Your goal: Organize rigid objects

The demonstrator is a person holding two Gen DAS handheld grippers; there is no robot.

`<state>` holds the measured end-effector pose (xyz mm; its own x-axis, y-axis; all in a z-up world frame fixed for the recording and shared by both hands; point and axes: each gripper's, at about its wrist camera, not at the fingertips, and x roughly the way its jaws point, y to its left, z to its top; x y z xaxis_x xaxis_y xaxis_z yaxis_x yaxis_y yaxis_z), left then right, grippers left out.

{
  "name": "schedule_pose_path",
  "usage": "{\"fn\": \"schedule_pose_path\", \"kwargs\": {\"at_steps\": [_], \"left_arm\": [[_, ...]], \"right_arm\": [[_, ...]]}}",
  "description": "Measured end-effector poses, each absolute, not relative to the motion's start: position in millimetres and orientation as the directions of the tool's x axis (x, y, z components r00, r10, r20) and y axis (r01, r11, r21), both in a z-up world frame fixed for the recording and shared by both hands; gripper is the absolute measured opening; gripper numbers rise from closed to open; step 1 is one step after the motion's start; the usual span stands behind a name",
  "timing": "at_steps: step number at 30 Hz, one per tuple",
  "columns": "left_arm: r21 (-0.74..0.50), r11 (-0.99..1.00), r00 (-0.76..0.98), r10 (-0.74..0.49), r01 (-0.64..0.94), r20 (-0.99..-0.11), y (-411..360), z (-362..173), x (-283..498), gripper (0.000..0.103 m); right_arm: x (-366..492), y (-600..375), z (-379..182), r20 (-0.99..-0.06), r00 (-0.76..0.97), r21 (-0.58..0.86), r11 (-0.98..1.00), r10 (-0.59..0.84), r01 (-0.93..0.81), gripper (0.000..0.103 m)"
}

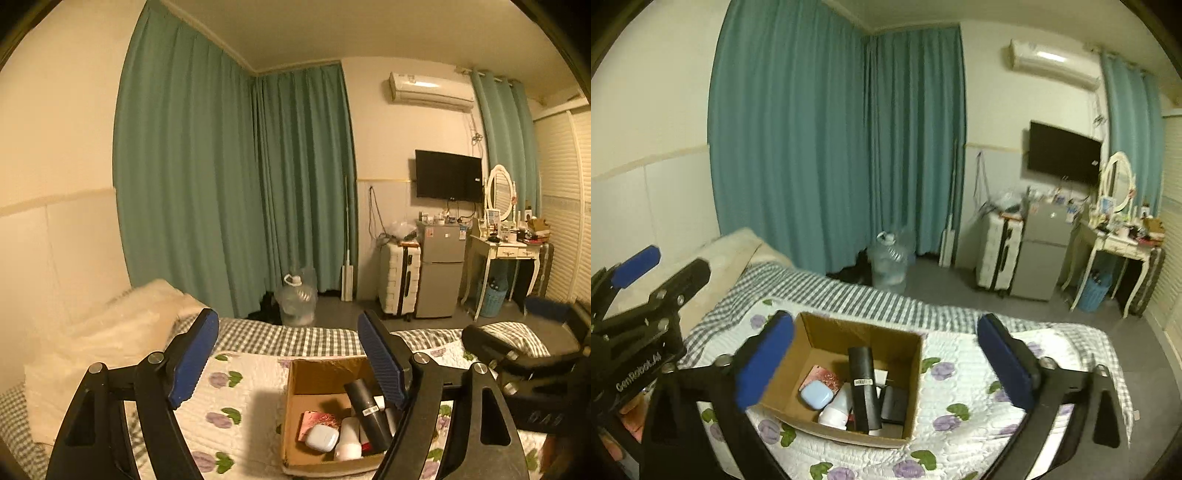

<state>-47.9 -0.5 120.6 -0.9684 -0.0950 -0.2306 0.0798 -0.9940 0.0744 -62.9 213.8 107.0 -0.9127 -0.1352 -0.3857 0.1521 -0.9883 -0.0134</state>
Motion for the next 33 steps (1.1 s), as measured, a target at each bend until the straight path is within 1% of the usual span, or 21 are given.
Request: {"fn": "schedule_pose_path", "kwargs": {"at_steps": [3, 6, 10, 12, 13, 14, 15, 18, 20, 24, 33], "left_arm": [[0.1, -0.992, -0.97, -0.093, 0.072, -0.225, -3, 116, -33, 0.081], [0.113, -0.991, -0.968, -0.09, 0.065, -0.233, -3, 103, -26, 0.081], [0.14, -0.987, -0.959, -0.114, 0.08, -0.259, -4, 72, -20, 0.081], [0.12, -0.99, -0.954, -0.105, 0.074, -0.28, -7, 56, -21, 0.081], [0.109, -0.991, -0.947, -0.102, 0.072, -0.303, -9, 49, -24, 0.081], [0.105, -0.993, -0.937, -0.094, 0.062, -0.336, -9, 43, -29, 0.081], [0.107, -0.993, -0.935, -0.089, 0.056, -0.343, -8, 42, -29, 0.081], [0.12, -0.99, -0.935, -0.105, 0.068, -0.338, -7, 36, -27, 0.081], [0.113, -0.992, -0.933, -0.094, 0.058, -0.348, -7, 34, -27, 0.081], [0.097, -0.994, -0.926, -0.081, 0.048, -0.37, -7, 29, -27, 0.081], [0.064, -0.997, -0.927, -0.07, 0.05, -0.368, -13, 29, -24, 0.081]], "right_arm": [[-46, 212, 109, -0.363, -0.924, -0.036, -0.989, -0.12, 0.142, 0.103], [-36, 211, 97, -0.355, -0.928, -0.04, -0.99, -0.111, 0.134, 0.103], [-30, 218, 67, -0.328, -0.939, -0.01, -0.994, -0.099, 0.108, 0.103], [-28, 225, 49, -0.306, -0.948, 0.013, -0.996, -0.087, 0.087, 0.103], [-30, 225, 40, -0.303, -0.949, 0.012, -0.996, -0.087, 0.087, 0.103], [-32, 224, 33, -0.304, -0.949, 0.004, -0.996, -0.083, 0.085, 0.103], [-35, 222, 27, -0.31, -0.948, -0.009, -0.997, -0.074, 0.081, 0.103], [-36, 224, 17, -0.324, -0.944, -0.008, -0.997, -0.068, 0.074, 0.103], [-38, 224, 14, -0.33, -0.941, 0.005, -0.997, -0.073, 0.076, 0.103], [-36, 223, 12, -0.33, -0.942, -0.012, -0.997, -0.064, 0.072, 0.103], [-35, 222, 10, -0.348, -0.935, -0.007, -0.997, -0.068, 0.075, 0.103]]}}
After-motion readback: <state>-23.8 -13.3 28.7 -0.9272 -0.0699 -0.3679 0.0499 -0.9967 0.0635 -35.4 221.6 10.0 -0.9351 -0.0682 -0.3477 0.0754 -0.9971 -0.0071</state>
